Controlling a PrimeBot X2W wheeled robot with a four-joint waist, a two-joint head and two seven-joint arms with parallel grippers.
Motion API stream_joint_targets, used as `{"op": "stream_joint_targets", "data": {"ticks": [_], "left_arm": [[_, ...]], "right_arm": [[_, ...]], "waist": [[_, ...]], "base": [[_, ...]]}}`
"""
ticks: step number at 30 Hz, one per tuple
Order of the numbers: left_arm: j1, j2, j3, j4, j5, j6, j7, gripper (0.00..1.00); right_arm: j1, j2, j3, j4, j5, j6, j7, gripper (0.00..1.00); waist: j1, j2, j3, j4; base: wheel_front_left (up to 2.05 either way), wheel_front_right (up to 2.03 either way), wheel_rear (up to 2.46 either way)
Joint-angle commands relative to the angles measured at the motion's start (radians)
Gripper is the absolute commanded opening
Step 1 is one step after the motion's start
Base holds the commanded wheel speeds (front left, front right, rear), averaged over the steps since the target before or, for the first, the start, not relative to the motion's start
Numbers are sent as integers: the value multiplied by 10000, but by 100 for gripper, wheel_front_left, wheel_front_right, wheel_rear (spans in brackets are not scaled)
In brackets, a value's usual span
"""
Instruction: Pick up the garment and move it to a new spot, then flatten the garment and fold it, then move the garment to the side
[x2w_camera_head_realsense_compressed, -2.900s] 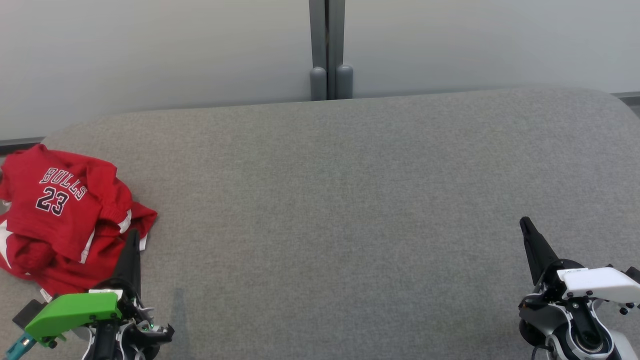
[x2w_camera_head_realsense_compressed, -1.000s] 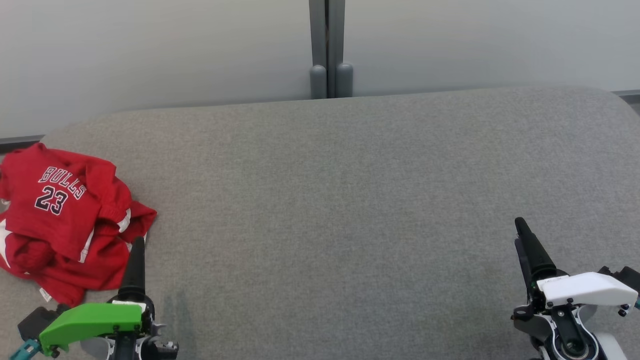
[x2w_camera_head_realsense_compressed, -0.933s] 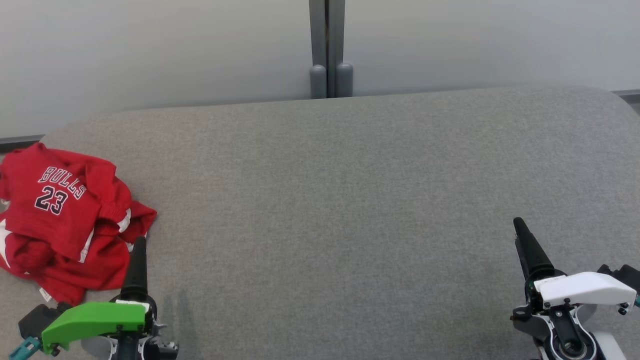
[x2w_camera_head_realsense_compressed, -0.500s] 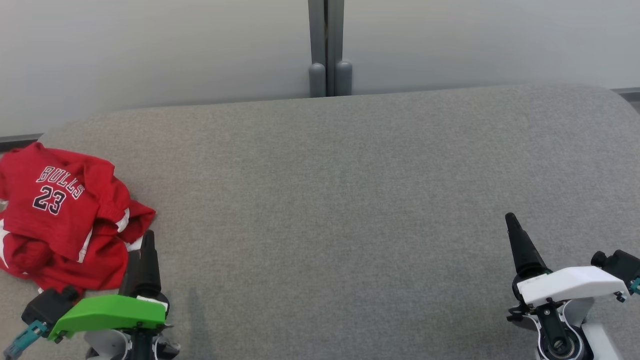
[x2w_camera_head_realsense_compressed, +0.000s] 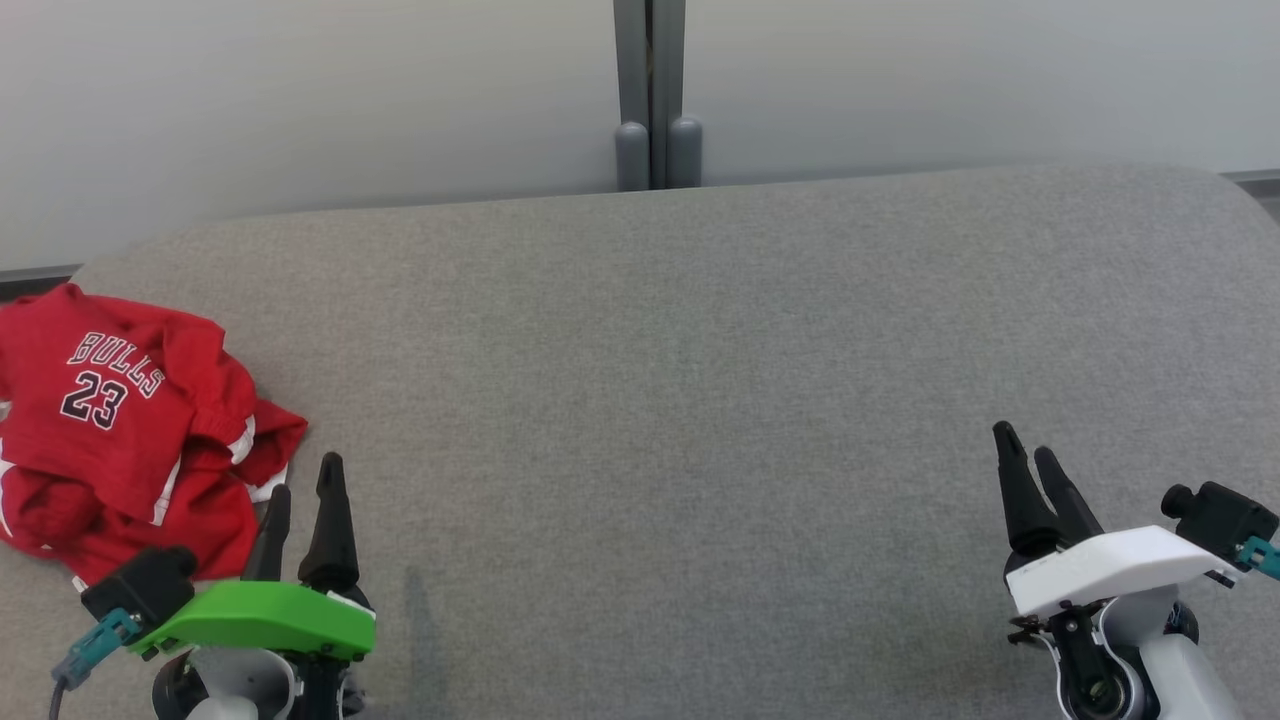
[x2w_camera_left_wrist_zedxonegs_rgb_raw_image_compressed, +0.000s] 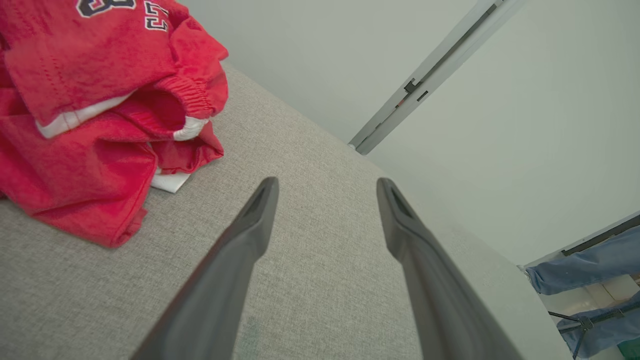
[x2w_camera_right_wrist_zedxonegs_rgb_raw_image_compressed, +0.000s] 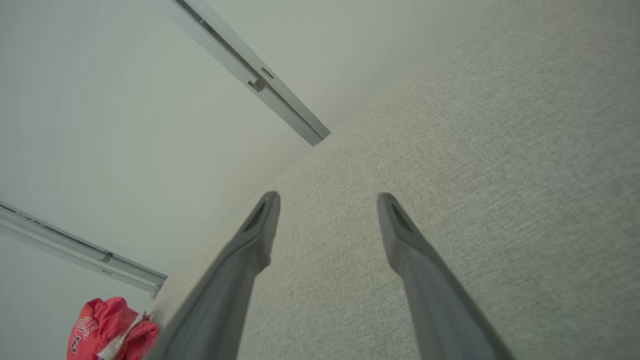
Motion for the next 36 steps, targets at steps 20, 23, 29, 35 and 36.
{"op": "stream_joint_targets", "data": {"ticks": [20, 23, 29, 35, 36], "left_arm": [[-371, 432, -684, 16, 2561, 487, -658, 100], [-365, 443, -740, 4, 2901, 530, -745, 100], [-294, 490, -849, 22, 3530, 596, -901, 100], [-198, 511, -917, 99, 4121, 631, -1046, 100], [-187, 514, -926, 102, 4205, 635, -1071, 100]], "right_arm": [[-284, -123, 236, -32, -2976, 5, -667, 100], [-284, -106, 254, -4, -3332, 5, -750, 100], [-229, -75, 207, 69, -4023, 5, -910, 100], [-181, -48, 195, 133, -4723, 5, -1059, 100], [-176, -45, 193, 140, -4823, 5, -1085, 100]], "waist": [[0, 0, 108, -23], [0, 0, 124, -27], [0, 0, 111, -25], [0, 0, 78, -31], [0, 0, 75, -34]], "base": [[0, 0, 0], [0, 0, 0], [0, 0, 0], [0, 0, 0], [0, 0, 0]]}}
